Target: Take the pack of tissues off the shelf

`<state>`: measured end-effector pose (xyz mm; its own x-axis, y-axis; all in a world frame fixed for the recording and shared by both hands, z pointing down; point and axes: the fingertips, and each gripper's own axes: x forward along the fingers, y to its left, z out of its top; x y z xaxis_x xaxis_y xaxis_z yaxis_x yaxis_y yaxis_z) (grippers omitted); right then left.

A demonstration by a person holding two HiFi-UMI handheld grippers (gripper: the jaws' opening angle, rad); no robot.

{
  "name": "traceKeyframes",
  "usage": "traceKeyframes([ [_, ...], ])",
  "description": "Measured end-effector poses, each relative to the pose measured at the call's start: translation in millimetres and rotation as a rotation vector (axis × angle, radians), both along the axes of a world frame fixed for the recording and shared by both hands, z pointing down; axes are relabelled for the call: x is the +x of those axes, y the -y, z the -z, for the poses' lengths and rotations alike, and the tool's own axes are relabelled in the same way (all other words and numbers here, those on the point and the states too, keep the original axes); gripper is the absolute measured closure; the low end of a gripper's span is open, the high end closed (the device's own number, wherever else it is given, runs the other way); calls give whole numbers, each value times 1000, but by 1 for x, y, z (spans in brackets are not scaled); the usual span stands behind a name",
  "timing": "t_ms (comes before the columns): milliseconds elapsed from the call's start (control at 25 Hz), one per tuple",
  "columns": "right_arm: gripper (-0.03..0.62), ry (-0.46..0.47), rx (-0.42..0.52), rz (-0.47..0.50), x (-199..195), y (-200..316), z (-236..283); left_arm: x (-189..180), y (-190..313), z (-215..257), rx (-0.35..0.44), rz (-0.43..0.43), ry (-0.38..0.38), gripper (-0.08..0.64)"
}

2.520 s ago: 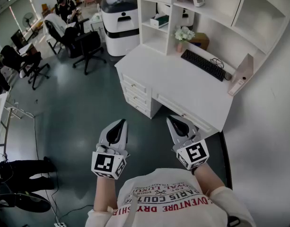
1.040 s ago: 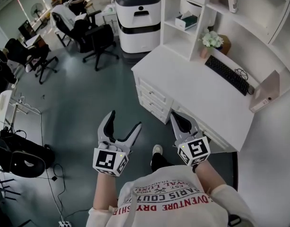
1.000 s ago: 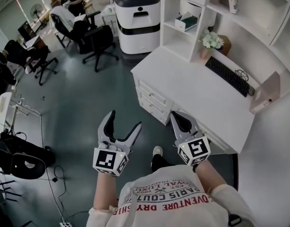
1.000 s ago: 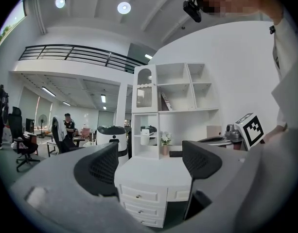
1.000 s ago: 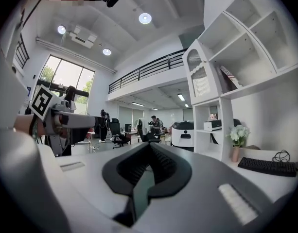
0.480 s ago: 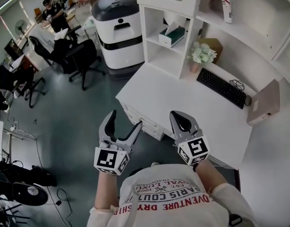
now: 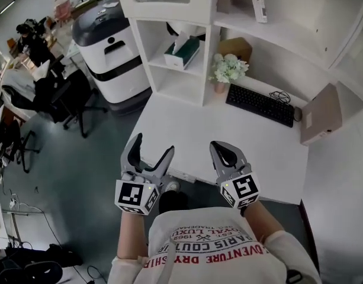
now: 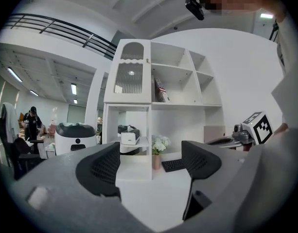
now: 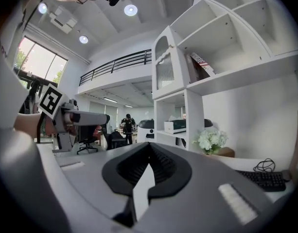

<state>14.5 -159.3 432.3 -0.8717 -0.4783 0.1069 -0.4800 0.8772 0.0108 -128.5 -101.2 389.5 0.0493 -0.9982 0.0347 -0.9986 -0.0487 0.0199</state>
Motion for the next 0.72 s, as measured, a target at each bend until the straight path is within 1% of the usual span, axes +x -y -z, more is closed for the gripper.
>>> traceKeyframes([
  [120, 594, -5, -3, -71, -7, 24, 0, -10, 39, 1, -1, -87, -4, 155],
  [200, 594, -6, -5, -118, -16, 40, -1, -16, 65, 1, -2, -149, 6, 155],
  [320, 594, 2, 1, -181, -35, 64, 5, -32, 103, 1, -11, -205, 21, 155],
  [400, 594, 6, 14, -218, -47, 79, 12, -44, 127, -2, -24, -233, 25, 155],
  [560, 594, 18, 35, -284, -68, 108, 22, -67, 170, -10, -53, -277, 67, 155],
  [720, 594, 11, 58, -328, -84, 129, 27, -89, 210, -14, -44, -280, 69, 153],
])
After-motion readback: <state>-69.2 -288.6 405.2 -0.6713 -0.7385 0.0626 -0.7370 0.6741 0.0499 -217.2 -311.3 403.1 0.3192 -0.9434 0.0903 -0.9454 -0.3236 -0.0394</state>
